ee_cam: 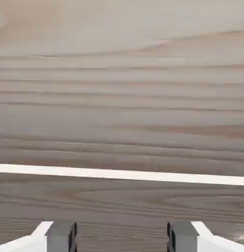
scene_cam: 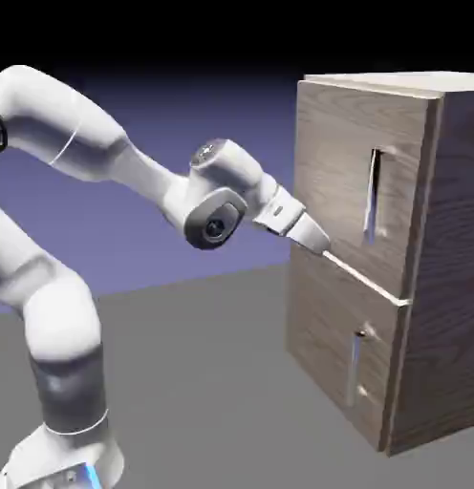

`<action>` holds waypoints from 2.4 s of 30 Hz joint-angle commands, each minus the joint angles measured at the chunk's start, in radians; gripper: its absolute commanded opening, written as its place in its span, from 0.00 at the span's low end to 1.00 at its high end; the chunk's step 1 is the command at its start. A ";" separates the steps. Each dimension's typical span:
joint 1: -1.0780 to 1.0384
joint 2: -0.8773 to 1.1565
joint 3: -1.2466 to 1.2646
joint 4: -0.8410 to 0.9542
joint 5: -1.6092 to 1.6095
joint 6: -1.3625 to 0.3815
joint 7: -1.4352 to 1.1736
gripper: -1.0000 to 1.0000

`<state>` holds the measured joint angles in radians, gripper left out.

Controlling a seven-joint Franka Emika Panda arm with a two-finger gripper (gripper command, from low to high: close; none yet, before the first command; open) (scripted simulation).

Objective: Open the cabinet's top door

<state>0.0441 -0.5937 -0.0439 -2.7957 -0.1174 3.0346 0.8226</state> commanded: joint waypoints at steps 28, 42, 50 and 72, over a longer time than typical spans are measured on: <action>0.333 -0.246 -0.456 0.148 -1.218 -0.025 0.846 0.50; 0.499 -0.369 -0.683 0.222 -1.827 -0.037 1.269 0.50; 0.595 -0.440 -0.813 0.264 -2.175 -0.044 1.511 0.50; 0.830 -0.479 -1.025 0.371 -2.651 -0.155 1.858 0.00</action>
<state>0.8737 -1.0725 -1.0688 -2.4245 -2.7697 2.8805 2.6808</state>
